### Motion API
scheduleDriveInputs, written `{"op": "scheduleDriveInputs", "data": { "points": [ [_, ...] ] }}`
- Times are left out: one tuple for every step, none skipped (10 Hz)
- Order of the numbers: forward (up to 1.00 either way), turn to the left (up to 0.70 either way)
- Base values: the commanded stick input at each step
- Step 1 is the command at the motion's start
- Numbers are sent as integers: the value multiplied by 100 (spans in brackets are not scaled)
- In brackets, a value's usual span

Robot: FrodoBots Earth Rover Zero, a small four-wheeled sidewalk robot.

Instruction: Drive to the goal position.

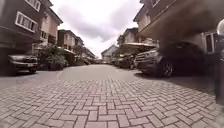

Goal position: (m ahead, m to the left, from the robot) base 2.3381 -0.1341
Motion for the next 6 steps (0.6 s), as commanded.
{"op": "scheduleDriveInputs", "data": {
  "points": [
    [70,0],
    [70,0],
    [70,0],
    [70,3],
    [70,12],
    [70,21]
  ]
}}
